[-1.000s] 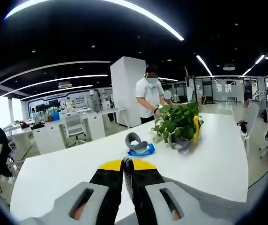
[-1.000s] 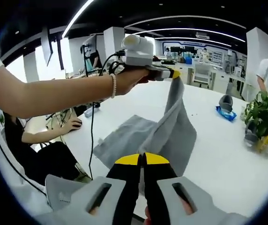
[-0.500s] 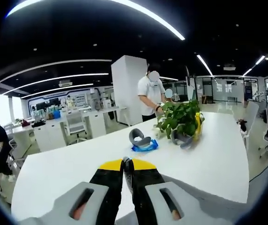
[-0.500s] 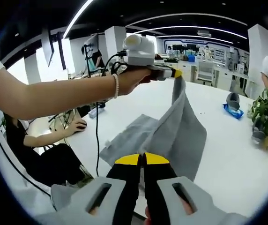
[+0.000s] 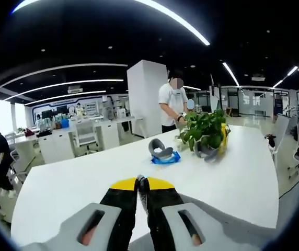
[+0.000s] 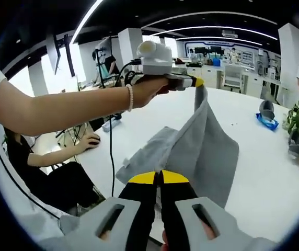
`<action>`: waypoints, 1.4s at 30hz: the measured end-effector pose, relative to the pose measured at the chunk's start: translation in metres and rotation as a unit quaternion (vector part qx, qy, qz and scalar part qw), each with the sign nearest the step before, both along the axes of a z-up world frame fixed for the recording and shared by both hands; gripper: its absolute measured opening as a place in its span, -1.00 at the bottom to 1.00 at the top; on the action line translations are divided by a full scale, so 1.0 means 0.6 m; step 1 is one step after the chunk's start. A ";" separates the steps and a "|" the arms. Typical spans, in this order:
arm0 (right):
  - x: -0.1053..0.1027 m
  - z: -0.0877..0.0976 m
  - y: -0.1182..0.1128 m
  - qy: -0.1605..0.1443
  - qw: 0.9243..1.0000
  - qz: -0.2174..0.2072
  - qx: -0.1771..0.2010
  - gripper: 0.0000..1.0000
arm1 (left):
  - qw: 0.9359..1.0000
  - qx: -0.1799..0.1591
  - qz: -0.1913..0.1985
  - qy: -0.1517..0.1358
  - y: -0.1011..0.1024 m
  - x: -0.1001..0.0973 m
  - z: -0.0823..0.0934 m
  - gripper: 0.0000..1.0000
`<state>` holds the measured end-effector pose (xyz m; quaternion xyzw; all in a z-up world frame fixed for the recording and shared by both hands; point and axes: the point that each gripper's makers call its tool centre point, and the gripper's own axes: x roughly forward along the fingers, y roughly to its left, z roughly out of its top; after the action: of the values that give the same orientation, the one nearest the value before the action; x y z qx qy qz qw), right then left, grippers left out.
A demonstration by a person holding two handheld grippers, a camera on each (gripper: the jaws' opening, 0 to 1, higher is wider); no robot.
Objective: Fold the towel on the table until its edges align and the towel forms a compact rectangular stack.
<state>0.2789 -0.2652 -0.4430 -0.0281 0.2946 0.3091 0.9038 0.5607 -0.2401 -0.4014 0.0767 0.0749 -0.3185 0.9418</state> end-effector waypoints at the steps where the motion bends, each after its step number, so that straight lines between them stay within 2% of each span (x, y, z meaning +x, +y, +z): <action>1: 0.001 -0.001 0.002 0.002 1.000 0.000 0.001 -1.00 | 1.000 0.000 0.000 0.000 0.003 0.001 -0.002 -0.88; 14: 0.013 -0.023 0.023 0.011 1.000 0.002 -0.006 -1.00 | 1.000 -0.002 0.001 0.010 0.023 0.015 -0.027 -0.88; 22: 0.019 -0.035 0.050 0.021 1.000 0.012 0.007 -1.00 | 1.000 -0.003 0.001 0.014 0.041 0.024 -0.048 -0.88; 32: 0.012 -0.057 0.096 0.036 0.998 0.042 0.015 -1.00 | 1.000 -0.001 0.010 0.027 0.081 0.030 -0.080 -0.88; 42: 0.017 -0.088 0.127 0.046 0.997 0.067 0.005 -1.00 | 0.999 0.004 0.021 0.041 0.125 0.029 -0.114 -0.88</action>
<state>0.2894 -0.1888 -0.4960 -0.0288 0.3316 0.3717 0.8666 0.5783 -0.1649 -0.4701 0.0656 0.1159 -0.3012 0.9442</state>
